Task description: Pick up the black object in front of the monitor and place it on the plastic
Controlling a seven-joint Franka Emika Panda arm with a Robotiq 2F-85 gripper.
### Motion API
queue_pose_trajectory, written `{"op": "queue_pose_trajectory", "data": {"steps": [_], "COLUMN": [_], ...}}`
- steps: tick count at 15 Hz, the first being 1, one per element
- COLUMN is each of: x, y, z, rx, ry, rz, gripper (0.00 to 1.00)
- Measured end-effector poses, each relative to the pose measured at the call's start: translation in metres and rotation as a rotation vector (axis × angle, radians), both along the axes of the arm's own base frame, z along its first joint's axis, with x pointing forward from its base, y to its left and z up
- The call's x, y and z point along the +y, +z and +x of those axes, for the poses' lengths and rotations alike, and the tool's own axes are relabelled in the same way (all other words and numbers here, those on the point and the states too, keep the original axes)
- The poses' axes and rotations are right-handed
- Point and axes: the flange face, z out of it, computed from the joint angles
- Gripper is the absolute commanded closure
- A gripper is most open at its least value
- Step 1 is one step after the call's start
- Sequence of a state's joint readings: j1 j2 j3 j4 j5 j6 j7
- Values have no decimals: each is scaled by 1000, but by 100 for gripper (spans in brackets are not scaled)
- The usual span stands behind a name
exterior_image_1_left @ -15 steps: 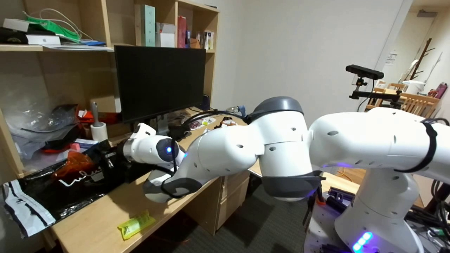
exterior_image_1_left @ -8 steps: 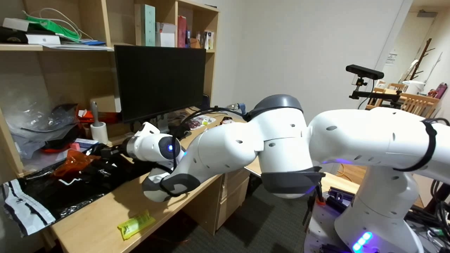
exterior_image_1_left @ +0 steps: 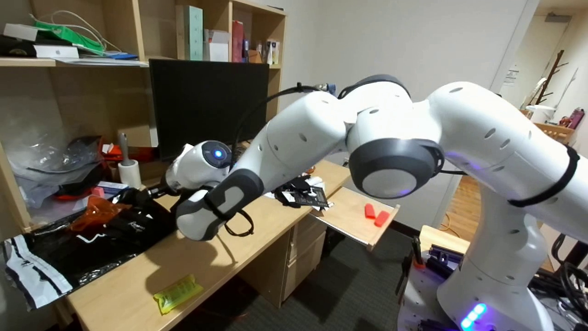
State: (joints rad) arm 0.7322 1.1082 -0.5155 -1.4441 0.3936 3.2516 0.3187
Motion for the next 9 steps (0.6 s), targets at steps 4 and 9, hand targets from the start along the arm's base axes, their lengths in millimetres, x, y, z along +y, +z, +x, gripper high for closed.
{"op": "queue_pose_trajectory", "data": {"steps": [4, 9], "x": [21, 21], "y": [53, 131], "z": [-15, -40], "rx": [107, 197], "ry": [131, 312], "rz": [31, 85], "gripper": [0, 0]}}
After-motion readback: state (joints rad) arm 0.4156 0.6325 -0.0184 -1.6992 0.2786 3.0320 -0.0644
